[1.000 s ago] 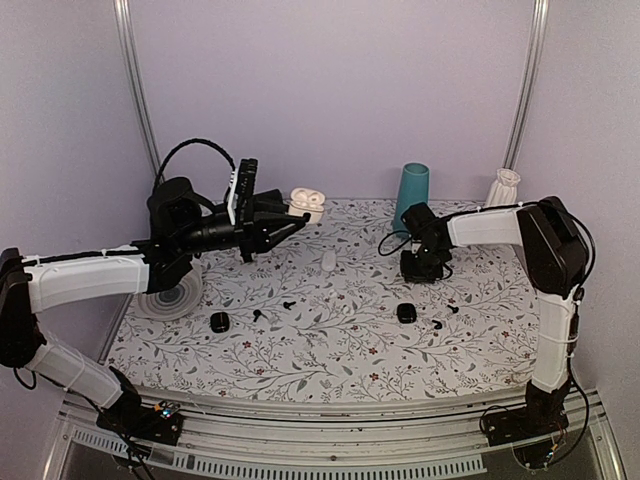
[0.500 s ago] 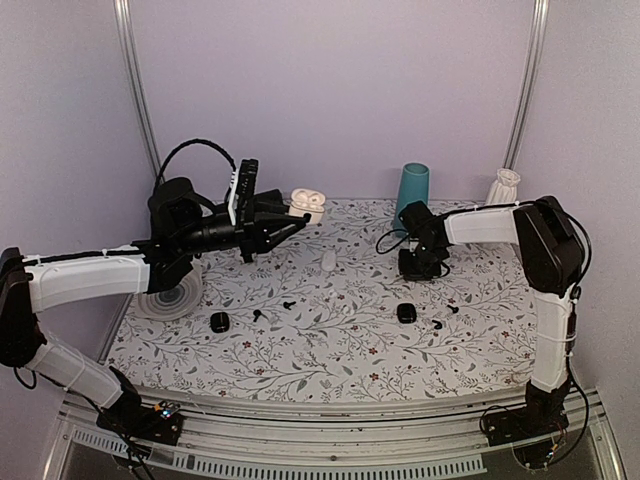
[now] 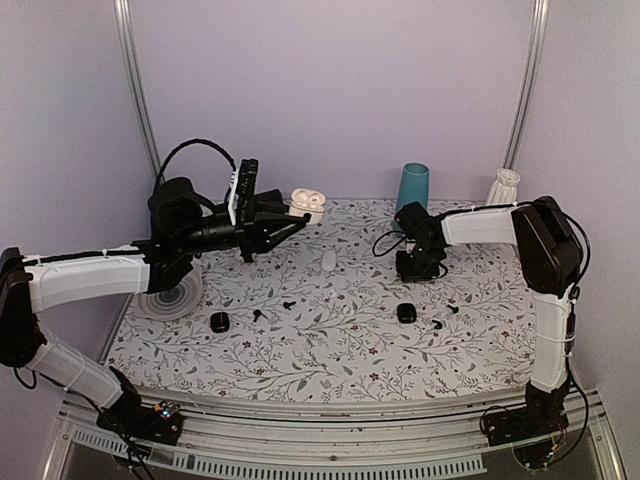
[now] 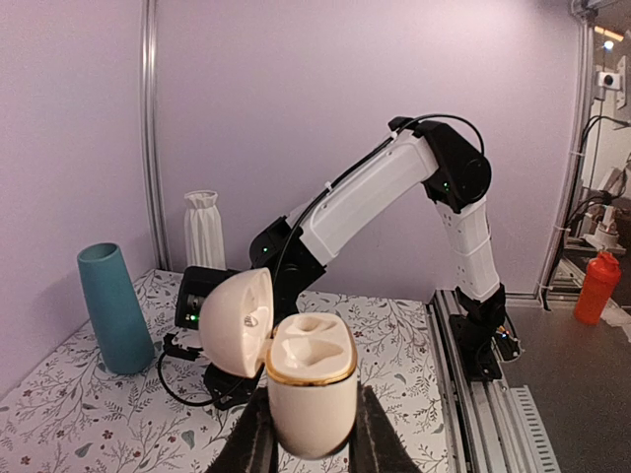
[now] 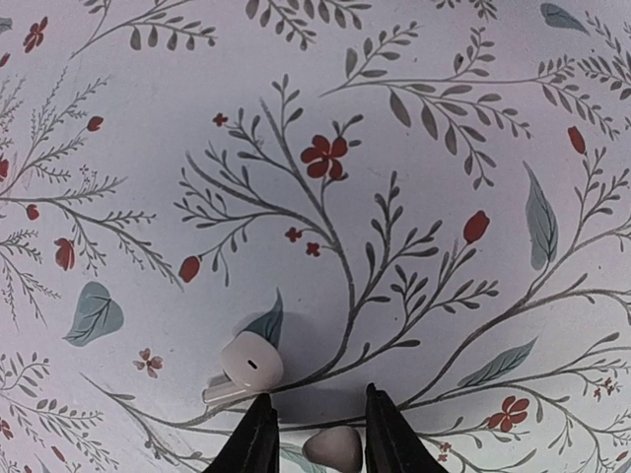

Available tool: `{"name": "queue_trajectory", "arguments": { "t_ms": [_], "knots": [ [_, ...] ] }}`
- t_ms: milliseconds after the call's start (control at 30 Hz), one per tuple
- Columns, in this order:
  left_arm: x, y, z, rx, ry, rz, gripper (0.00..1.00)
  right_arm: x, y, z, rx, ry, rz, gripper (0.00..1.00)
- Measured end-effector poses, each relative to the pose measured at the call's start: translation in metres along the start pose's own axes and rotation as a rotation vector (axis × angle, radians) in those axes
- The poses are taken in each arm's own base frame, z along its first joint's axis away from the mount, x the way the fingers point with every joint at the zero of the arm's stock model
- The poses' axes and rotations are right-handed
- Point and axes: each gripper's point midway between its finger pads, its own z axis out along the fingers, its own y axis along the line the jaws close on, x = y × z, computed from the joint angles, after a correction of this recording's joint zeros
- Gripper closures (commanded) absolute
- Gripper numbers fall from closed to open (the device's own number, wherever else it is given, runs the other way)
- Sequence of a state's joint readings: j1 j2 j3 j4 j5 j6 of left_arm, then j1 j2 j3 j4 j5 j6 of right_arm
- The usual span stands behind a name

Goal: Insert the wireless bluetooth earbuds into the charging case
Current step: Pick up the left earbud from the center of the board.

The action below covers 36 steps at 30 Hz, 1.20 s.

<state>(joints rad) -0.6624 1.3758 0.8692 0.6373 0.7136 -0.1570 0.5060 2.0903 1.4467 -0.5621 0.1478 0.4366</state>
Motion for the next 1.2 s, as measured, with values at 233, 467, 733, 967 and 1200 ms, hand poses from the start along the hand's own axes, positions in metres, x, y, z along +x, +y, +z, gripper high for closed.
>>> {"name": "queue_trajectory", "arguments": {
  "t_ms": [233,467,733,967,1200],
  "knots": [
    [-0.0005,0.0,0.0001,0.0,-0.001,0.0,1.0,0.0008,-0.002,0.0,0.011,0.002,-0.013,0.69],
    [-0.0005,0.0,0.0001,0.0,-0.001,0.0,1.0,0.0007,-0.003,0.0002,0.015,0.001,-0.013,0.7],
    [-0.0005,0.0,0.0001,0.0,-0.001,0.0,1.0,0.0025,-0.0035,0.0008,0.004,-0.001,-0.013,0.71],
    [-0.0007,0.0,0.0001,0.001,-0.001,0.001,1.0,0.0029,-0.0064,0.0001,-0.017,-0.007,-0.014,0.73],
    [0.0005,0.001,0.0013,0.001,0.002,-0.002,1.0,0.0037,-0.0064,-0.0006,-0.053,-0.004,-0.014,0.74]
  ]
}}
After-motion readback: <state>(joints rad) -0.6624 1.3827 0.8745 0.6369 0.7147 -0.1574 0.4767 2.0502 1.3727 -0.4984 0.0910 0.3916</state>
